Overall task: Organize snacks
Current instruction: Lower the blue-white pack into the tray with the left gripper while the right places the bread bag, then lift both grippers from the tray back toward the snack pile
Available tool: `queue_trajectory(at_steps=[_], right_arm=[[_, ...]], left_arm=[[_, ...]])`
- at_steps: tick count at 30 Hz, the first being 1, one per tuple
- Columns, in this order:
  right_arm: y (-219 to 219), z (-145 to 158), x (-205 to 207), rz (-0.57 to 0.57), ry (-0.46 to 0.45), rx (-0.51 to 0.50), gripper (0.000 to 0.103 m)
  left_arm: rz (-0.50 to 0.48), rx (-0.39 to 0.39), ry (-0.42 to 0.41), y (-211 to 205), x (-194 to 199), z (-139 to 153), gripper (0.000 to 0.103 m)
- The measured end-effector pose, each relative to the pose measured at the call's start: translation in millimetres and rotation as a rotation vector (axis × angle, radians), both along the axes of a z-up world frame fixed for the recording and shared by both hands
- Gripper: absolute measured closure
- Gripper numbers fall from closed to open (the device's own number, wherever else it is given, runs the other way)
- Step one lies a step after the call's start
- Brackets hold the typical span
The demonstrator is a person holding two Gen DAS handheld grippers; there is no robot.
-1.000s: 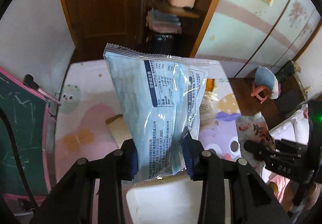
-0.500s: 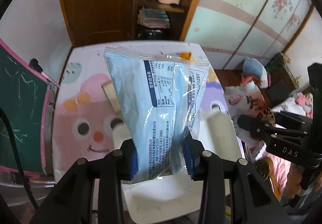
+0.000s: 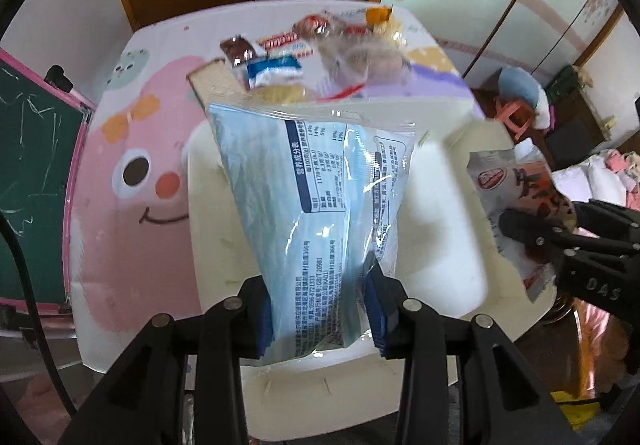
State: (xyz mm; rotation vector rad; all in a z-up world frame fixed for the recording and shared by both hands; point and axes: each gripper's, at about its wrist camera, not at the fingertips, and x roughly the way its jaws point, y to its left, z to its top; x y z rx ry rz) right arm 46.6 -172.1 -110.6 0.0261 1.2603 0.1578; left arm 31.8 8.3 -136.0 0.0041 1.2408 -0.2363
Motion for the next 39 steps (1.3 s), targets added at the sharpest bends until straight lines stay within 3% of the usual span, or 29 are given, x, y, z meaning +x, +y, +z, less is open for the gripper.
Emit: queue_trajectory(at_steps=[6,11,17,32,39], right_arm=[[5,-8,-6,0.013,0.007,-0.009,0.060],[5,-14,-5,0.005,0.034,0.003,0.060],[8,-15,-7,0.011,0.056,0.035,0.049],[13,1,-14,0.015,0.007,0.046,0.048],[16,5,-16,0.018,-0.001,0.051,0.046]], left_arm=[[-0.003,0.008,0.025,-1,-7,-19,0.060],[0.003,0.006,-0.012,-1,-12,-11,0.017],[0.000,-0.003,-0.041,-2,-16,1,0.015],[0.000,0.003,-0.142,2,-27,26,0.015],[-0.004,0.005,-0.148,2,-29,29,0.015]])
